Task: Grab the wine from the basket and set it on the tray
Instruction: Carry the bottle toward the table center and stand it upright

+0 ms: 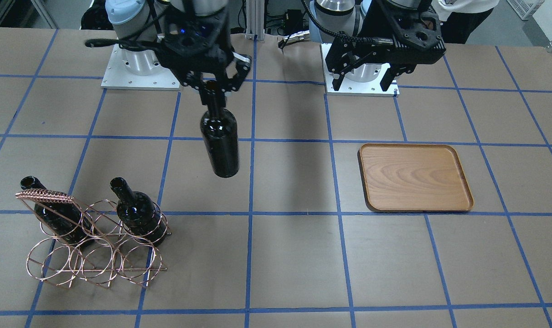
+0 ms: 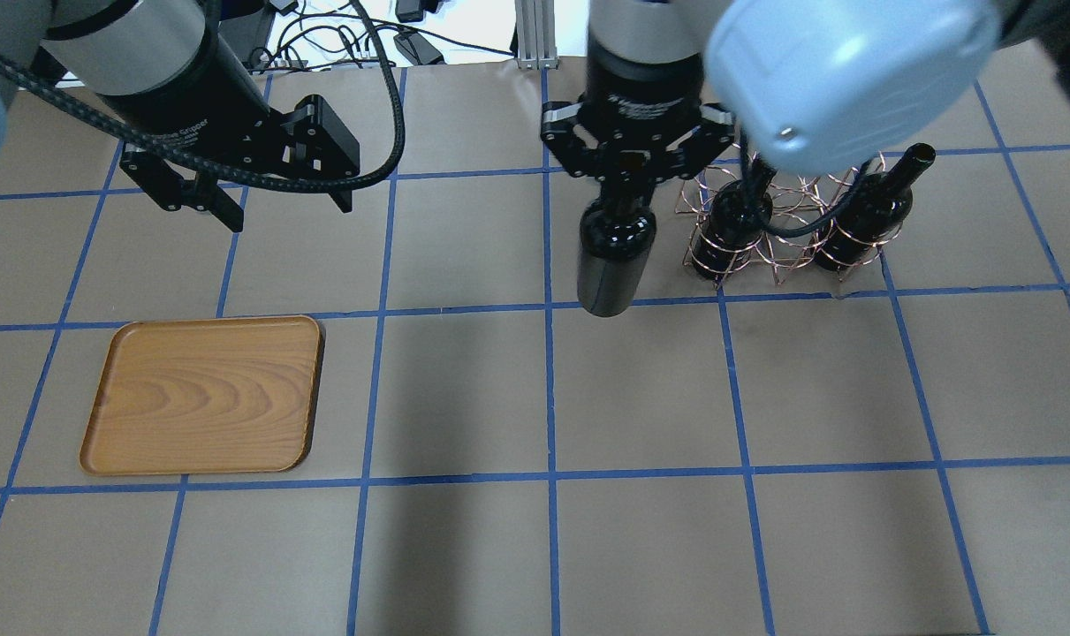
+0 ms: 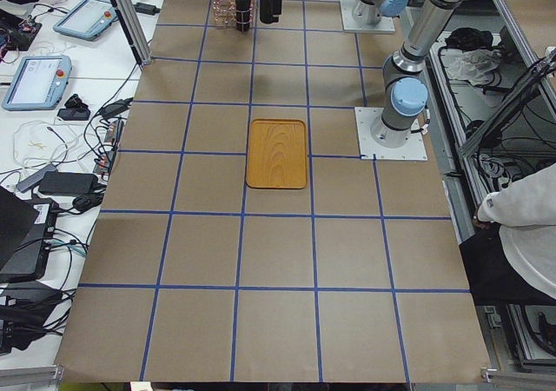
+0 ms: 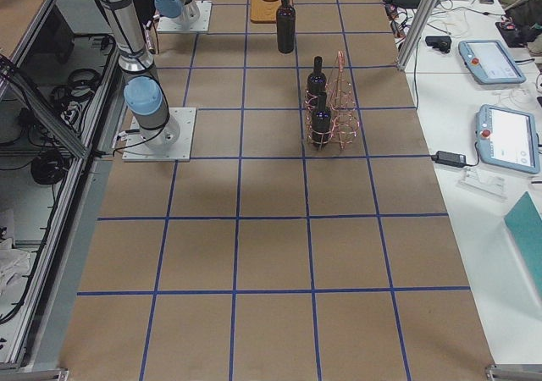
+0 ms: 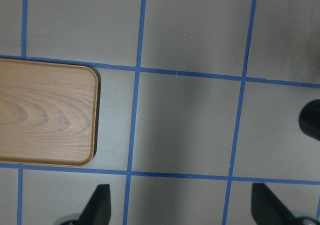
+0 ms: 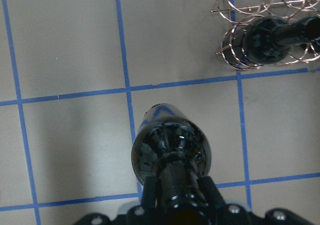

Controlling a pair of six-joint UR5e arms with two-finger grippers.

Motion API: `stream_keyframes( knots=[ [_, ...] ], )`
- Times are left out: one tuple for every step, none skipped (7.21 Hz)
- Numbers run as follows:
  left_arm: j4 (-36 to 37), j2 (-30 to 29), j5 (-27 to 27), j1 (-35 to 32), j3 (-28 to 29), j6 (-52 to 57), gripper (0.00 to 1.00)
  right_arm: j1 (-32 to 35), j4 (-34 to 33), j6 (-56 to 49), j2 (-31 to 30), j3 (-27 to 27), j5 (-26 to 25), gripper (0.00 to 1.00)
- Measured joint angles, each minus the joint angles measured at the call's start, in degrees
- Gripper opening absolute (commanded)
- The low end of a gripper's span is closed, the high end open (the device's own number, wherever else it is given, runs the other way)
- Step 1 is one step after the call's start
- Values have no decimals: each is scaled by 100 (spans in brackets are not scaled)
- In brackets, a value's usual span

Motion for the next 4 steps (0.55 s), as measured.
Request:
stream_keyframes(
  knots=[
    [6, 0, -6, 8, 0, 38, 100, 339, -325, 335, 300, 82, -45, 4],
    [9, -1, -9, 17, 4, 94, 100, 556, -643, 512, 556, 162, -57, 5],
    [13, -1, -11, 41, 11, 171, 100, 655, -870, 593, 714, 236, -52, 5],
    [12, 6, -20, 120, 15, 219, 100, 708, -966, 635, 799, 297, -53, 6]
  ],
)
